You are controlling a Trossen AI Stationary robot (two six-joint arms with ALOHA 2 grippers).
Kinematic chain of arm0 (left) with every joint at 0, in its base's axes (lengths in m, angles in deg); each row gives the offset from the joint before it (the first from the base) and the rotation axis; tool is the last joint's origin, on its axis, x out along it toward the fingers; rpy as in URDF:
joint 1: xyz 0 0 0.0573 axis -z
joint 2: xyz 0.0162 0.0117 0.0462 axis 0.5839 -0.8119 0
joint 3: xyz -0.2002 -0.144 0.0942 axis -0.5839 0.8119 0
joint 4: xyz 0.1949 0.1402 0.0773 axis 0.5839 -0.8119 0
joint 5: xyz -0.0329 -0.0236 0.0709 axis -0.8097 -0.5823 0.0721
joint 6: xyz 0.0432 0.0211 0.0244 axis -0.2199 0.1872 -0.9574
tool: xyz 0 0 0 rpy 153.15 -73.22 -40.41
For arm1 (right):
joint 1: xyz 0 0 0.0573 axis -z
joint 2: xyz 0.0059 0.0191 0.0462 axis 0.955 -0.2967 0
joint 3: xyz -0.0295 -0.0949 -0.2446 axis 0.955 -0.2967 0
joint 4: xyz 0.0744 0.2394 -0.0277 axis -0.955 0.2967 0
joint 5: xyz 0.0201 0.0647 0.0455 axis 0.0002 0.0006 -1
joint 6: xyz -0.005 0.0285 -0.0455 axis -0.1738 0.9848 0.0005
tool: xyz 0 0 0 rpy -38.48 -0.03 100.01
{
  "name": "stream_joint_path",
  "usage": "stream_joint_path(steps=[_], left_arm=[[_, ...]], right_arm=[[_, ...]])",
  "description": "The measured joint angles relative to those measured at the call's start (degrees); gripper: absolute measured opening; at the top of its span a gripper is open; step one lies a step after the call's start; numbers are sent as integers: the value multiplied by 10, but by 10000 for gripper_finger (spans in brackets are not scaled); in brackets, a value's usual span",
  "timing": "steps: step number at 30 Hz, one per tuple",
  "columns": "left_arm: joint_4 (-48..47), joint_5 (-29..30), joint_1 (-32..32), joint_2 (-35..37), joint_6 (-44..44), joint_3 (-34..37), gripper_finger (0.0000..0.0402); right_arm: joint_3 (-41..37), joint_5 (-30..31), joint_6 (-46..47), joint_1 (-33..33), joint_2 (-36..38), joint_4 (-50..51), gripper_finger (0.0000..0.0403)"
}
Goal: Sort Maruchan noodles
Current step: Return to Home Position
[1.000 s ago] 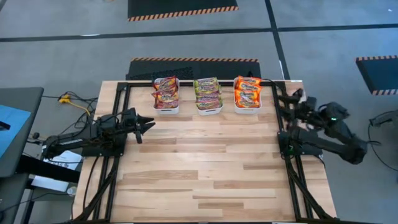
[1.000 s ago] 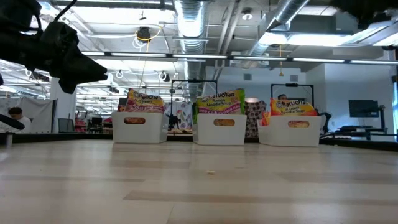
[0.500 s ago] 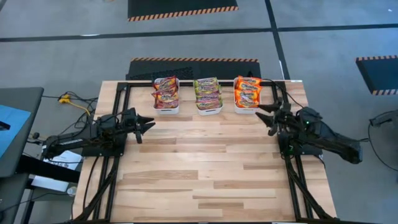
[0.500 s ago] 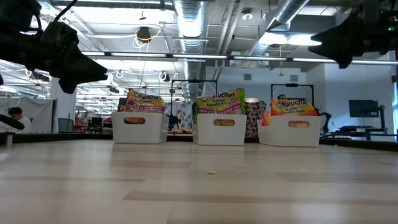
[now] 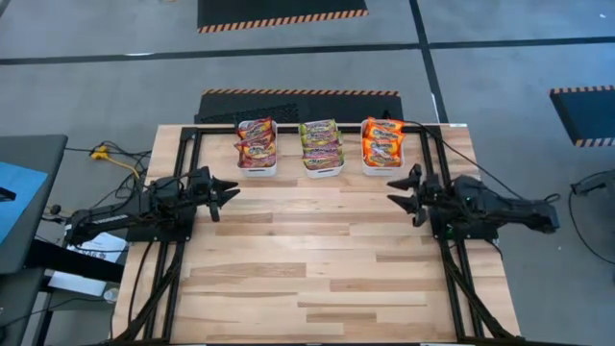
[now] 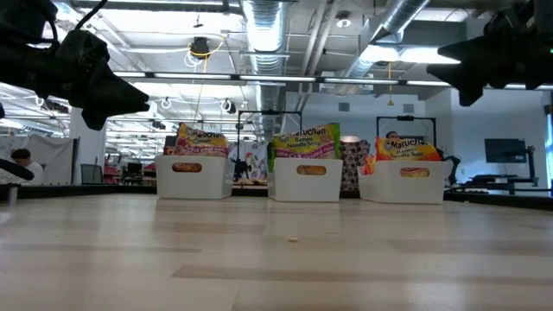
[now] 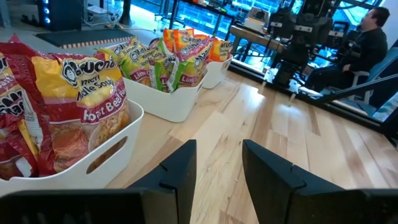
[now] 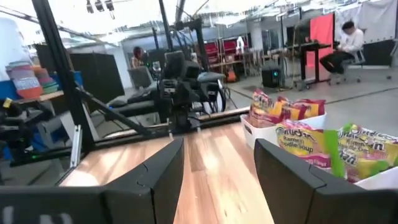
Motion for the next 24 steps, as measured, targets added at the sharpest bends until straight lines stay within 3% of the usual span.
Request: stream_joint_path(steps=[9,24], left_arm=[[0,0,0,0,0,0,114],[0,0,0,0,0,0,114]], right_arm=[[-30,22,-16,-49,-2,-18,221],[-30,8,17,-54,-5,23,221]])
